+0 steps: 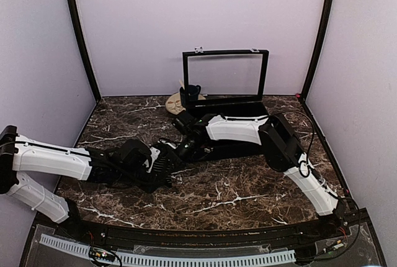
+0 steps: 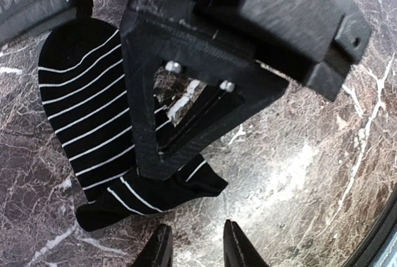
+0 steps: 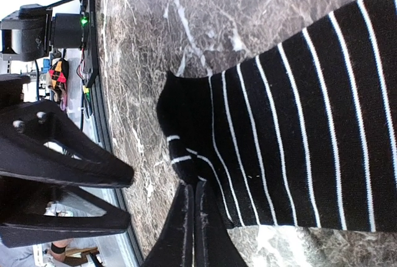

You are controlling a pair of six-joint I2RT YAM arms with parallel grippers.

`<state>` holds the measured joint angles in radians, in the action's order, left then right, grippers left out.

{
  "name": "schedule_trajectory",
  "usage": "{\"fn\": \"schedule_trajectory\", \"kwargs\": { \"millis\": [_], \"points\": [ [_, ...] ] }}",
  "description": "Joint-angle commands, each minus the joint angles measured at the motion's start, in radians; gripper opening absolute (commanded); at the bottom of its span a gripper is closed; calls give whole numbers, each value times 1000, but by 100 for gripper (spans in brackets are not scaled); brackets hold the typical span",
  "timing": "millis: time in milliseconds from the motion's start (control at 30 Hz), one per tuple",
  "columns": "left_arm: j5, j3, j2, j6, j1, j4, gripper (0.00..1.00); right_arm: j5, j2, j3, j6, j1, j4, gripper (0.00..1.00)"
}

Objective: Roll the socks
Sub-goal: Roll the sock at the center of the board.

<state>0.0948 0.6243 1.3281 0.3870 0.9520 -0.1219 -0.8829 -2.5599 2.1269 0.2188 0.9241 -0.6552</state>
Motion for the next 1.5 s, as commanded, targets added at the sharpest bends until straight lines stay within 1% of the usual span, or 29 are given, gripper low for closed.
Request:
{"fn": "schedule_trajectory", "kwargs": {
  "millis": [0,533,733,867,1200,1467],
  "points": [
    [26,29,19,4,4,-4,30,12,-16,28,-17,-7,-5,0],
    [100,40,53,71,4,-19,29,14,-19,26,-24,-8,-6,0],
    [149,36,47,98,1,-39,24,16,-19,30,-25,-5,-8,0],
    [174,43,58,119,-2,-57,24,17,-19,30,-26,-5,-10,0],
    [191,72,103,128,-26,-79,23,21,-20,30,-26,-5,-13,0],
    [167,82,132,131,-64,-79,23,42,-28,38,-29,-4,-20,0]
  ]
}}
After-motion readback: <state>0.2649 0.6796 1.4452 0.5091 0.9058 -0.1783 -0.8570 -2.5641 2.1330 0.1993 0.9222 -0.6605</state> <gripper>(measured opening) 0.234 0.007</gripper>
